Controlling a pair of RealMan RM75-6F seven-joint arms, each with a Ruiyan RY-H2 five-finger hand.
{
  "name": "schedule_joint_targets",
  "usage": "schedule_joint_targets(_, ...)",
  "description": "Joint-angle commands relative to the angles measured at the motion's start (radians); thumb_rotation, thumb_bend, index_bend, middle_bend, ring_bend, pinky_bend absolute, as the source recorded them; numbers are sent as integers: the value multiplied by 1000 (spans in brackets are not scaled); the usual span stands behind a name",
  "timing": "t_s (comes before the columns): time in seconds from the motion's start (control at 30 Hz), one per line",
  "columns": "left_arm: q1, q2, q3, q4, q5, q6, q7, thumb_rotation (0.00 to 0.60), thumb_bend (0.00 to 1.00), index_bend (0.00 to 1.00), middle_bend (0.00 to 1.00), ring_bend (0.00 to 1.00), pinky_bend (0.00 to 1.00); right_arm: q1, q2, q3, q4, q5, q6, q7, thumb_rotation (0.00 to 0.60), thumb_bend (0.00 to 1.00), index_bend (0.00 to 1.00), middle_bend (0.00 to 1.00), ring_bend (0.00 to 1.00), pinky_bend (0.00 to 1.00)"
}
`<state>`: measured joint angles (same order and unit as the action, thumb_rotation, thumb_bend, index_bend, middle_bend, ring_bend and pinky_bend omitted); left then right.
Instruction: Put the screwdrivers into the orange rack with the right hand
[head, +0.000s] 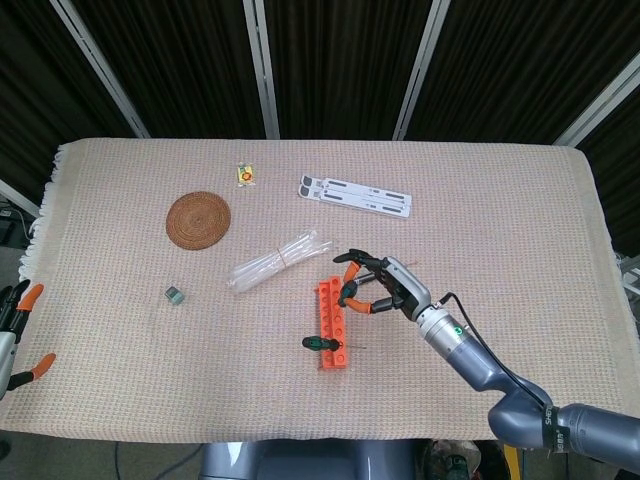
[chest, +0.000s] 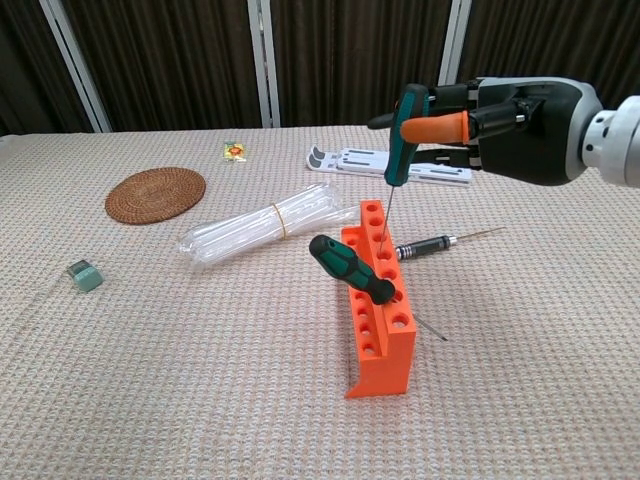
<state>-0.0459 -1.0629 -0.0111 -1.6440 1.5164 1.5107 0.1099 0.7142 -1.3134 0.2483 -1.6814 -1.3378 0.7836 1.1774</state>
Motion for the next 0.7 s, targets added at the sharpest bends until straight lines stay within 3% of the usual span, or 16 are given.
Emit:
schedule_joint_targets(0.03, 0, 0, 0, 1, 0, 1, -1, 600, 199, 0, 0, 0, 0, 0, -2, 0, 2, 1, -3, -2, 600, 352, 634, 215, 0, 0)
schedule_joint_targets(0.7, -1, -3, 0, 3, 2, -3, -1, 600, 199, 0, 0, 0, 0, -11, -63, -51, 63, -56, 17, -107, 600, 317, 601, 201, 0, 0)
